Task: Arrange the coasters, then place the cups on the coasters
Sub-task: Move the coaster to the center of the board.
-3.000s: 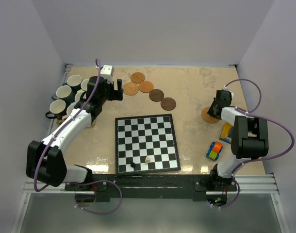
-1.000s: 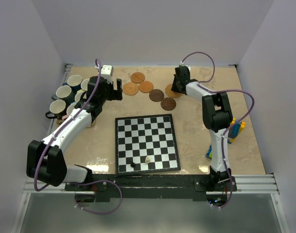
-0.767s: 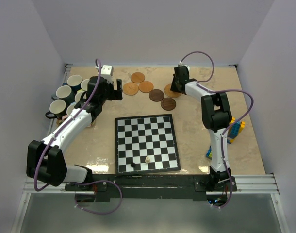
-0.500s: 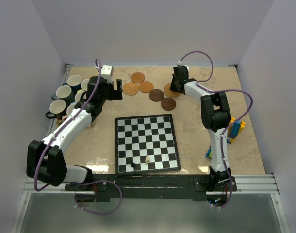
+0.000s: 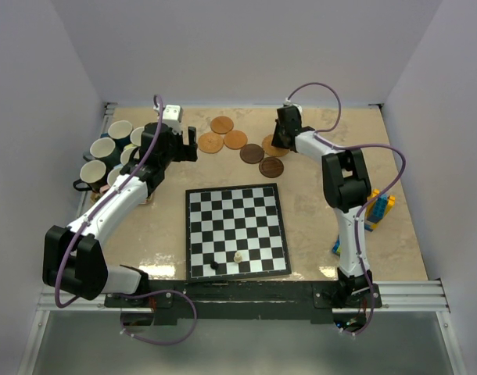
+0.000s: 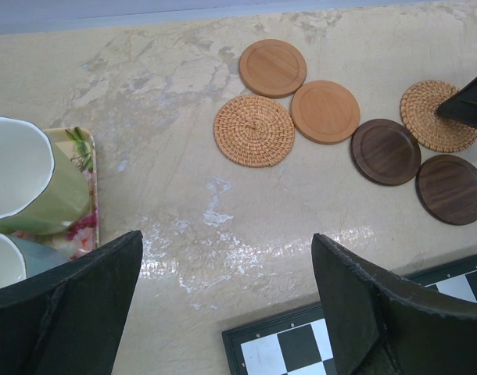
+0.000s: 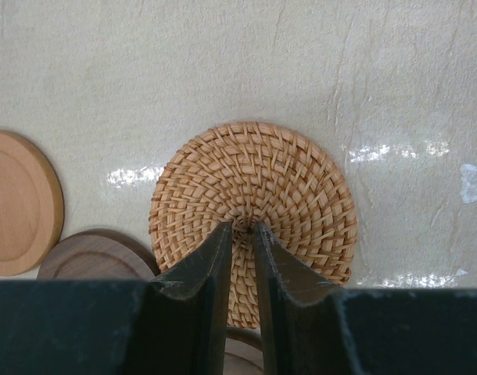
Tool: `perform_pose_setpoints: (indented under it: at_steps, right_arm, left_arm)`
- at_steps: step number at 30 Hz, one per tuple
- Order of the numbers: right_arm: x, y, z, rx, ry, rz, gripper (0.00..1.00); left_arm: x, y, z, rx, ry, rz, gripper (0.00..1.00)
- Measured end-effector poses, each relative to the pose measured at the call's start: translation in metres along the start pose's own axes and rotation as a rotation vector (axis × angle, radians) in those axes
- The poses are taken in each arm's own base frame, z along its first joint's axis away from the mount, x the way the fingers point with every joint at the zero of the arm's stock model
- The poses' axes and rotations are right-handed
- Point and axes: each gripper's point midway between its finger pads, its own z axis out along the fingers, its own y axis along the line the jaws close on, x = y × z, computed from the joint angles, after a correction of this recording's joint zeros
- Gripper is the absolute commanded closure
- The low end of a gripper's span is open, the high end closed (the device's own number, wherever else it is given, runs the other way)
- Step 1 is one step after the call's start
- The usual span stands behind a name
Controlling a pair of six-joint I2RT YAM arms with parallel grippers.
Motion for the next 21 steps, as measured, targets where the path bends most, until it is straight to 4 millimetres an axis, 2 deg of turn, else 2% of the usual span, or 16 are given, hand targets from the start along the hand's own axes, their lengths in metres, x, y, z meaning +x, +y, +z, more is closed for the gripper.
perform_pose_setpoints:
  at_steps: [8,21]
  right_arm:
    - [0.0013,0.0031,-0.0005,-0.004,0.001,-0.001,0.78]
    - [0.0013,0.0041,-0.0006,-0.005,-0.001,0.003,0.73]
  left_arm:
    - [0.0000,-0.0001,0.0000,0.000,0.000,0.000,0.06]
    - [0.0000,-0.0001,0.0000,0.000,0.000,0.000,0.06]
